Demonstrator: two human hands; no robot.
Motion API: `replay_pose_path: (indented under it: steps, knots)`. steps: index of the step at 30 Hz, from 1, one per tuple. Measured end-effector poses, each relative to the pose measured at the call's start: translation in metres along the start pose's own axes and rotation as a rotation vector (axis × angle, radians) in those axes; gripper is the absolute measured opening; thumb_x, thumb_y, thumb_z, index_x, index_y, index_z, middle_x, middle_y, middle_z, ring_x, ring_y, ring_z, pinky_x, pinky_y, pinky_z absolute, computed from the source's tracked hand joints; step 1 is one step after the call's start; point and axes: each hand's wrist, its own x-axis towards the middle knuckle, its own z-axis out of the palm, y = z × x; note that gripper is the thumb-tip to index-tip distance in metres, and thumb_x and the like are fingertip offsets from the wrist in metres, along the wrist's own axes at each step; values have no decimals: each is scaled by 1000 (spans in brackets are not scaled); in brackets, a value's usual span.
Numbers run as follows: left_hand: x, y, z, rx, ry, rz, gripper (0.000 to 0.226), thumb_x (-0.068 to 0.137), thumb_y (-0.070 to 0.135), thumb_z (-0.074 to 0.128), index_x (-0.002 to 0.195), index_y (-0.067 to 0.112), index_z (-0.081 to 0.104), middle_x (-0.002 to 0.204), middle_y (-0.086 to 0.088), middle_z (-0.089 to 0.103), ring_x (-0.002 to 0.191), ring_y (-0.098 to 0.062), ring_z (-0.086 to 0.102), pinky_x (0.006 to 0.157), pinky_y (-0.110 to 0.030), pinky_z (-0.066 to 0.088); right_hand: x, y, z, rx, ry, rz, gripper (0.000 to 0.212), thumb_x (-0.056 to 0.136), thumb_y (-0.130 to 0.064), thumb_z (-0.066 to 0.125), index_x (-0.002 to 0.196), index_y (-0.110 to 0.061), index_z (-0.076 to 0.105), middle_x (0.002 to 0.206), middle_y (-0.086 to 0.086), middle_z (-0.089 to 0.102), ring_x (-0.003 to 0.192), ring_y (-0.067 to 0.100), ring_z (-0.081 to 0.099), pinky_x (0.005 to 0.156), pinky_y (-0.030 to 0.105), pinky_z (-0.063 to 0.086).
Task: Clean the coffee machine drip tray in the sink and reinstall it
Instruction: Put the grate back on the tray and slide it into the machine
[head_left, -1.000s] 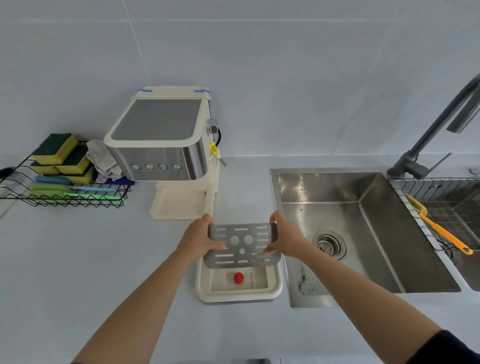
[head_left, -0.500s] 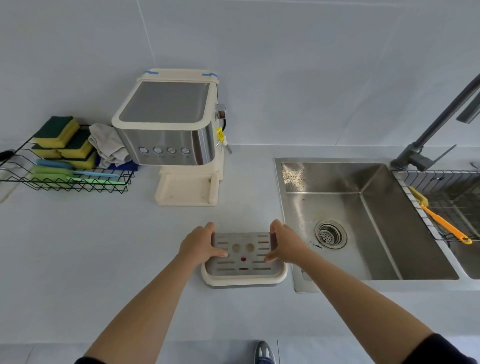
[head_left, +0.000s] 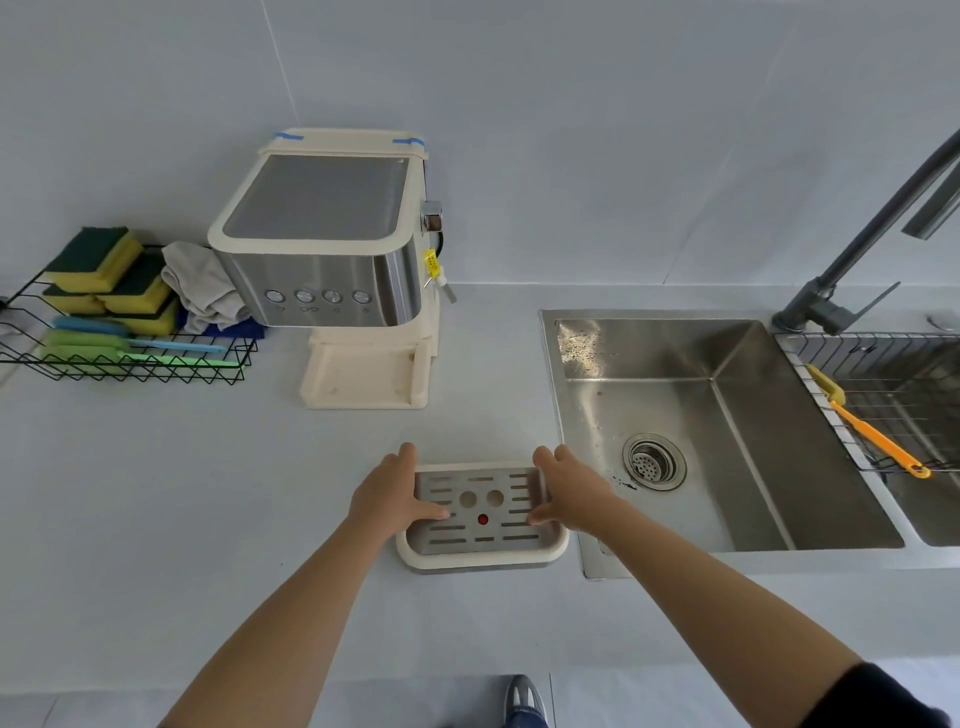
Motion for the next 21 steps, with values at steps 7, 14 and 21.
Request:
replay_pose_path:
  steps: [7,14,21]
  knots:
    - [-8,-7,5,18,67,-4,62,68,55,68,107,15,40,104,-5,52,90,-20,54,70,-31,50,-6,5,8,95,50,39,72,77,-41,68,133,-16,31,133,8,37,116,25,47,93,38,46]
    - [-35,-17,9,36,27,-34,97,60,65,68,132,15,26,135,-7,37,126,-26,36,96,-37,39,-21,13,29,173,16,-1,116,68,-54,71,147,-12,-3,154,7,14,141,26,16,114,44,25]
    - [-50,-29,29,26,8,-34,96,49,67,72,125,20,36,123,-1,41,120,-20,37,96,-31,39,-31,16,50,311,5,22,135,59,-45,81,145,-7,-17,156,6,8,144,23,10,118,43,19]
